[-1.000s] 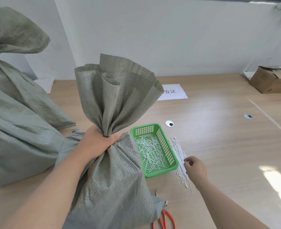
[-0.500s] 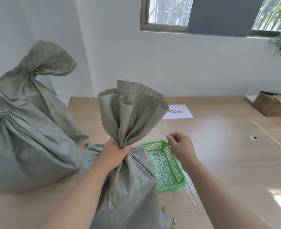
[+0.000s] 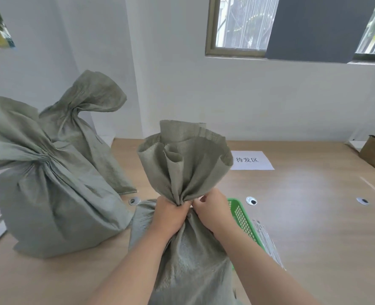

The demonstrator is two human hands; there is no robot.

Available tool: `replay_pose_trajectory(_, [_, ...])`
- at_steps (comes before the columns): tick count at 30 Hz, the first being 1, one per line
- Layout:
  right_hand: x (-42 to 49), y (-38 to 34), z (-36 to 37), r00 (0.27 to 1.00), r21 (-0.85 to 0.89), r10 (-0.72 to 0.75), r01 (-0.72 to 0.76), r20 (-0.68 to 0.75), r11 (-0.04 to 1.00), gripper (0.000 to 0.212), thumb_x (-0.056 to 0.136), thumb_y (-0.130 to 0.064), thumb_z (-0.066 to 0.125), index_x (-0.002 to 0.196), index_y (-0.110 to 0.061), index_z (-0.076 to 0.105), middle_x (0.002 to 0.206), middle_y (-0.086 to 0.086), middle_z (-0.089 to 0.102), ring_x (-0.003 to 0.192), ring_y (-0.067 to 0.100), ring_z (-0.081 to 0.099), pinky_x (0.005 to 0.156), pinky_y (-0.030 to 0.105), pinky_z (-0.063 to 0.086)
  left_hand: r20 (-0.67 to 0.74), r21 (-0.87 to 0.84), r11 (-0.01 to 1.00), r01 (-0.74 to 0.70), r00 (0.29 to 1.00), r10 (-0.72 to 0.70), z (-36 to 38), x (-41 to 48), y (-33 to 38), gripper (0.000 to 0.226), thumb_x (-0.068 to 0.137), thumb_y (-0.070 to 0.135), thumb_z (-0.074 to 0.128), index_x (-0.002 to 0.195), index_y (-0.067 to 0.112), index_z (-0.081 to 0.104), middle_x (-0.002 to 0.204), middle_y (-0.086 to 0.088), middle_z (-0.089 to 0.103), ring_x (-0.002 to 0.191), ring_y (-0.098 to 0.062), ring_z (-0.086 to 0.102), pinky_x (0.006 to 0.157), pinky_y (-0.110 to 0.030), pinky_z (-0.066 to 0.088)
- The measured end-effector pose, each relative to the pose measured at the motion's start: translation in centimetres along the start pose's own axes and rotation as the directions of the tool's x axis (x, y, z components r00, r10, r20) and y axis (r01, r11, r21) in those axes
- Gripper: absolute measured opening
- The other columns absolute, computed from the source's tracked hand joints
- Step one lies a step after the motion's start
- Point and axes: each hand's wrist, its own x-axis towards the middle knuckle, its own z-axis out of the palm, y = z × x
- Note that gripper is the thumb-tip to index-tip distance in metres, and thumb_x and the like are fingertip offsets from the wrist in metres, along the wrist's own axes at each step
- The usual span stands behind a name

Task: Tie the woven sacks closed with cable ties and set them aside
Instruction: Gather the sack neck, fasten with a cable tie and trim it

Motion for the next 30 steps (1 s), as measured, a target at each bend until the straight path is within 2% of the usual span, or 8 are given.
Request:
replay_pose_trajectory(4, [-0.6,0.8,0.2,0.986,-0.022,0.071,-0.069,0.153,0.997,0.011,0.099,-0.030,0.053,0.090,-0.026,0.056,0.104,0.004,0.062,0.101,0.020,0.058,0.087,0.029,0.046,-0.102,0.267,0.937,-0.224,0.961,0.259,-0.2,0.1,0.1,0.012,0.078,0.017,0.073,0.085,0.010,0.067,0.085,-0.002,0.069,0.089,-0.017,0.062,0.079,-0.033,0.049])
replay_pose_trajectory(6, [-0.7,1.2,0.7,0.968,-0.054,0.060,-0.049,0.244,0.997,0.024,0.103,-0.035,0.045,0.118,-0.021,0.058,0.124,0.007,0.057,0.122,0.023,0.052,0.103,0.034,0.042,-0.071,0.444,0.849,-0.287,0.933,0.353,-0.4,0.4,-0.4,0.018,0.077,0.026,0.072,0.088,0.013,0.064,0.087,-0.003,0.065,0.090,-0.025,0.057,0.078,-0.041,0.044])
replay_pose_trajectory(10, [-0.8,0.8,0.6,0.961,-0.085,0.066,-0.044,0.268,0.995,0.028,0.104,-0.033,0.043,0.123,-0.019,0.056,0.126,0.010,0.056,0.121,0.025,0.051,0.105,0.038,0.042,0.058,0.602,0.714,-0.358,0.911,0.408,-1.0,0.3,-0.1,0.022,0.081,0.037,0.050,0.070,0.020,0.058,0.068,0.005,0.057,0.072,-0.021,0.054,0.070,-0.029,0.025])
replay_pose_trajectory(15, [-0.9,0.8,-0.4,0.948,-0.209,0.025,0.044,0.316,0.977,0.031,0.107,-0.024,0.036,0.129,-0.011,0.055,0.134,0.009,0.053,0.122,0.021,0.048,0.092,0.021,0.034,0.273,0.608,0.636,-0.475,0.877,0.395,-1.5,1.2,0.6,0.029,0.083,0.036,0.047,0.060,0.019,0.051,0.058,-0.001,0.054,0.059,-0.026,0.055,0.054,-0.030,0.028])
replay_pose_trajectory(19, [-0.9,0.6,-0.8,0.942,-0.215,0.015,0.060,0.335,0.975,0.032,0.106,-0.024,0.037,0.128,-0.012,0.057,0.134,0.012,0.055,0.123,0.024,0.050,0.106,0.034,0.039,0.354,0.613,0.600,-0.514,0.858,0.372,-2.1,1.8,1.4,0.033,0.082,0.043,0.047,0.062,0.017,0.051,0.061,-0.003,0.055,0.061,-0.028,0.056,0.055,-0.029,0.028])
replay_pose_trajectory(23, [-1.2,0.7,-0.7,0.958,-0.277,-0.022,0.104,0.284,0.955,0.021,0.106,-0.025,0.037,0.102,-0.021,0.057,0.127,0.011,0.058,0.120,0.024,0.051,0.103,0.033,0.040,0.413,0.713,0.539,-0.449,0.890,0.195,-2.4,1.6,3.2,0.040,0.090,0.052,0.042,0.093,0.018,0.064,0.096,-0.005,0.064,0.095,-0.029,0.060,0.072,-0.034,0.043])
replay_pose_trajectory(27, [-1.9,0.4,-0.5,0.980,-0.382,-0.107,0.166,0.170,0.909,0.041,0.101,-0.016,0.041,0.064,-0.026,0.025,0.094,0.011,0.061,0.093,0.024,0.050,0.075,0.025,0.028,0.379,0.785,0.583,-0.209,0.907,-0.184,-2.1,1.7,5.0,0.049,0.086,0.060,0.054,0.116,0.023,0.066,0.115,-0.007,0.066,0.109,-0.033,0.063,0.086,-0.037,0.051])
replay_pose_trajectory(30, [-1.9,0.3,-0.1,0.988,-0.290,-0.141,0.152,0.060,0.945,0.019,0.091,-0.012,0.052,0.072,-0.011,0.056,0.096,0.019,0.067,0.086,0.031,0.055,0.070,0.027,0.029,0.349,0.818,0.566,-0.099,0.869,-0.351,-2.0,2.6,5.8,0.064,0.070,0.070,0.061,0.119,0.029,0.066,0.116,-0.002,0.068,0.110,-0.028,0.065,0.083,-0.033,0.049])
